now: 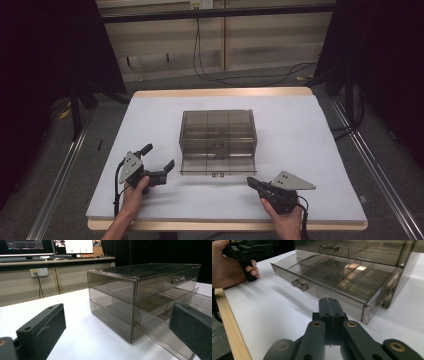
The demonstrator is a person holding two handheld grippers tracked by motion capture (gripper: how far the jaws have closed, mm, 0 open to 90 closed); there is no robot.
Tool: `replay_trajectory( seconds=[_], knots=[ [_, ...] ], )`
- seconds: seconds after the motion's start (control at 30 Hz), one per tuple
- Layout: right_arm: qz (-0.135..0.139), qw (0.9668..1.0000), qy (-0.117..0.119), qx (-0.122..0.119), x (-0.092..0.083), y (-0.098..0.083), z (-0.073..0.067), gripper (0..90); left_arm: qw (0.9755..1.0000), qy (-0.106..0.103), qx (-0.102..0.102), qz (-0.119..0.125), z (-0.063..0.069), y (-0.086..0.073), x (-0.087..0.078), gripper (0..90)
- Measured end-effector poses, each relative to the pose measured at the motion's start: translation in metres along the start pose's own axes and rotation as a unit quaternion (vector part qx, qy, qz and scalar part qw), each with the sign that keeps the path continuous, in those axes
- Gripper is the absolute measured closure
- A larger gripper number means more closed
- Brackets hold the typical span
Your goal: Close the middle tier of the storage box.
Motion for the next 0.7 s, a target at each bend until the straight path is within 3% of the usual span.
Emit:
replay_trajectory(
  seconds=[0.47, 0.7],
  knots=[
    [-0.013, 0.9991, 0.037, -0.016, 0.018, 0.006, -0.011, 90.0, 1.0000, 0.002, 0.002, -0.001, 0.000, 0.000, 0.000, 0.8],
    [-0.023, 0.9987, 0.041, -0.019, 0.026, 0.006, -0.015, 90.0, 1.0000, 0.002, 0.004, -0.001, 0.000, 0.000, 0.000, 0.8]
  ],
)
Point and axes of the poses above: each handheld gripper's, and its own axes: x roughly forward along the jaws, y roughly out of its top, z roughly to its right, the point moved 1 cm from there along x, roughly forward along the jaws, and after that the axes turned 3 degrees about y, right-handed, at the moved point
